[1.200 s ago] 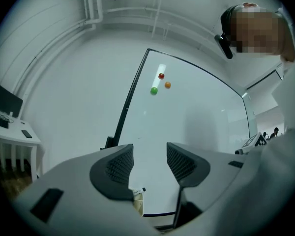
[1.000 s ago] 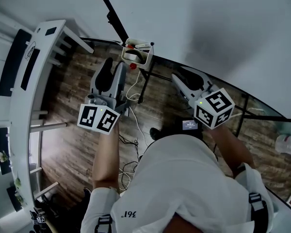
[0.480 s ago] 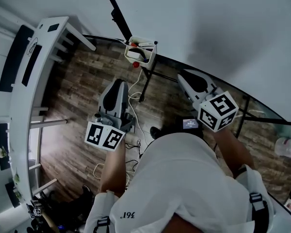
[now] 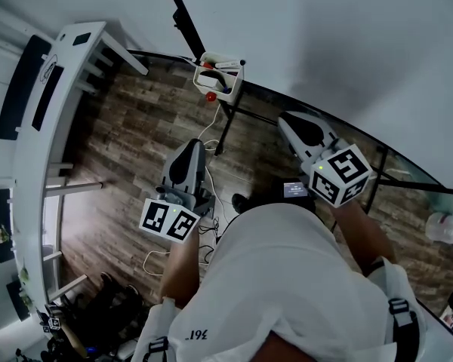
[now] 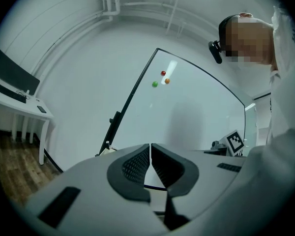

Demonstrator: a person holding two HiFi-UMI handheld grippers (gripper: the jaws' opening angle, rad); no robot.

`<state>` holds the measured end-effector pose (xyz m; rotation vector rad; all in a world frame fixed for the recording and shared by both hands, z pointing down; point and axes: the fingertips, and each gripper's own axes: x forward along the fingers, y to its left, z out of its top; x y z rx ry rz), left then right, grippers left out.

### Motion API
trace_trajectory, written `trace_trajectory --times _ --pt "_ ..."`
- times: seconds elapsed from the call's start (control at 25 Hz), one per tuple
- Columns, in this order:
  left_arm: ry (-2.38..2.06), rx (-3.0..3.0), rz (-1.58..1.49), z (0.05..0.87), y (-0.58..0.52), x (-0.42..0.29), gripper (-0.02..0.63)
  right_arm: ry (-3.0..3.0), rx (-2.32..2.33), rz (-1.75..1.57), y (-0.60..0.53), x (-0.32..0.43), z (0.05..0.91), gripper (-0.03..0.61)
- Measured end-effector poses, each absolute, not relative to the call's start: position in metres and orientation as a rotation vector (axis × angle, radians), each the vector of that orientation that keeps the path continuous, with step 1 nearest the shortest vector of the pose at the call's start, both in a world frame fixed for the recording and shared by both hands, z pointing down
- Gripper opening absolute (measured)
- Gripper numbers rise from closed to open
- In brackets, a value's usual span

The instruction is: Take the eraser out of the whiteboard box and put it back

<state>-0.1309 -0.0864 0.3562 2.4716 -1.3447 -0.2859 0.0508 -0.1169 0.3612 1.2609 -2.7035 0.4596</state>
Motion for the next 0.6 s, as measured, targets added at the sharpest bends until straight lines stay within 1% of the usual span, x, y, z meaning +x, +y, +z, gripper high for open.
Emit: trace_trajectory --times 0.2,0.6 --pt "-1.346 2.444 -0.257 0.369 -0.078 -0.135 0.008 -2.684 1.268 0.456 -0.115 0.054 0.366 0.037" --pt "-1.323 2.401 -0.200 0.389 -0.063 -0.135 0.007 -2.665 1.252 0.448 -0.109 0.051 0.371 0.025"
